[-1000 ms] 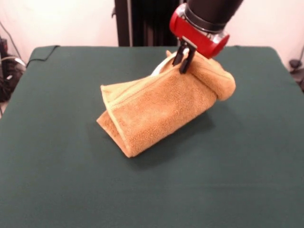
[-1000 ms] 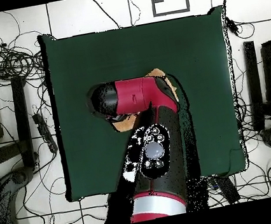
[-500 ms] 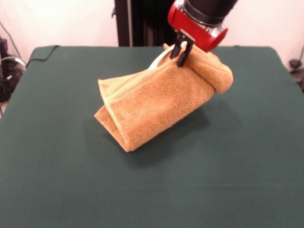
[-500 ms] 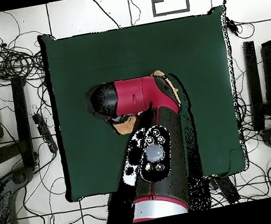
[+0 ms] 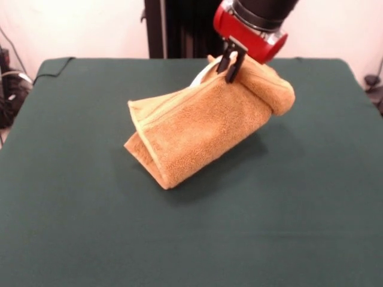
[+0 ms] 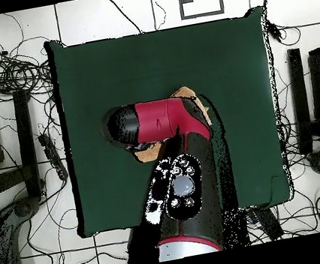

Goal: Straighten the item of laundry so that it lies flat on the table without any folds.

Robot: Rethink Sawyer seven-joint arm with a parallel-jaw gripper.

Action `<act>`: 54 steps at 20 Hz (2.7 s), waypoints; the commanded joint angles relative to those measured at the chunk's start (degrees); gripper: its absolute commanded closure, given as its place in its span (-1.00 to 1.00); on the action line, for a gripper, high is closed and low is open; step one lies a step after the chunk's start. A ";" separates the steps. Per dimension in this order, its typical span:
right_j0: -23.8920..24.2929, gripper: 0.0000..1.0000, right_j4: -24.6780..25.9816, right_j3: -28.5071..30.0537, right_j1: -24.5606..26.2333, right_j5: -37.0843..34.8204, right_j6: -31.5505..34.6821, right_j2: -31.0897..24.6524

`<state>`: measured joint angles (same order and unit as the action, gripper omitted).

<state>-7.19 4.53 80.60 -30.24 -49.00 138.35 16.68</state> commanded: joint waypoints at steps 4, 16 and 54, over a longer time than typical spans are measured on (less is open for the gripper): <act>5.90 1.00 3.73 9.18 0.72 8.56 -7.87 -9.03; 22.20 1.00 18.68 8.56 -0.17 10.41 -37.36 -31.19; 41.16 1.00 23.86 15.05 -1.42 -4.06 -59.95 -56.98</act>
<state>34.62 30.89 89.44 -32.70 -44.75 95.91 -31.87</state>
